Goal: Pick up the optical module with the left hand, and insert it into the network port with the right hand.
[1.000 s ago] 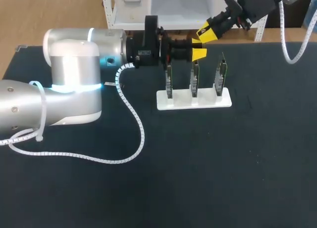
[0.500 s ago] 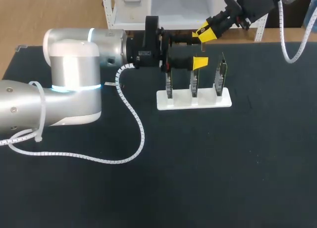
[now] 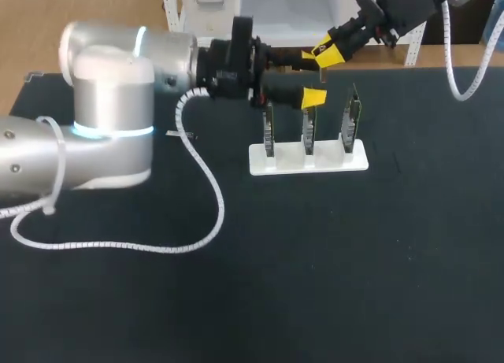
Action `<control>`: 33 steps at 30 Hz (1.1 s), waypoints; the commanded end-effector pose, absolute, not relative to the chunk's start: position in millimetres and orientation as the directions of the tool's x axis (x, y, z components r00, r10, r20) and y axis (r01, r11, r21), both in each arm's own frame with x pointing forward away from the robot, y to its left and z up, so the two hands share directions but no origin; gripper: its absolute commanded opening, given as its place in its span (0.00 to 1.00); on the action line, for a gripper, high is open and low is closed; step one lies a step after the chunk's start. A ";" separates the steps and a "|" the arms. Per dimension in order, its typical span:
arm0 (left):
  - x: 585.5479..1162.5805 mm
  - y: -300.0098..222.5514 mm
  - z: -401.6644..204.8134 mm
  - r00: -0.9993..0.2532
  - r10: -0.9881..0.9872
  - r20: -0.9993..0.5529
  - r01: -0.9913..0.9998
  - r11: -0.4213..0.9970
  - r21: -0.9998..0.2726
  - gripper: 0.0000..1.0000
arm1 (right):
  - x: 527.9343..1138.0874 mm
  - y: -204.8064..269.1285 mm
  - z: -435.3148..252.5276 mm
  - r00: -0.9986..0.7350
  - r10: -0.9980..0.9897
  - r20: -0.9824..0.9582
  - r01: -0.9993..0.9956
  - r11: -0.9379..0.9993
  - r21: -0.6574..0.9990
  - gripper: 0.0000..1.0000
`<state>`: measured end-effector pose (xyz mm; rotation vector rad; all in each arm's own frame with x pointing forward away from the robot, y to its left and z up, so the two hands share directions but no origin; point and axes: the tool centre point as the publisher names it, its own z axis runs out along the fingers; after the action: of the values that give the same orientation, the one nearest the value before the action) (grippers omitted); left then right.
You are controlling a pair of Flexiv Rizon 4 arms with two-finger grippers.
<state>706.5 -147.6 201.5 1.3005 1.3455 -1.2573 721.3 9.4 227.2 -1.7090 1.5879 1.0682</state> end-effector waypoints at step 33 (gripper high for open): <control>705.0 -86.9 211.2 -0.104 0.457 -0.883 0.995 0.038 -0.097 1.00 | 722.0 9.6 227.3 -0.023 -0.531 -0.847 -0.984 -0.135 0.112 0.00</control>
<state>708.1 -87.6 211.3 1.4952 1.6398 -1.0179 721.3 9.4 227.2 -1.7090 1.5878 1.0683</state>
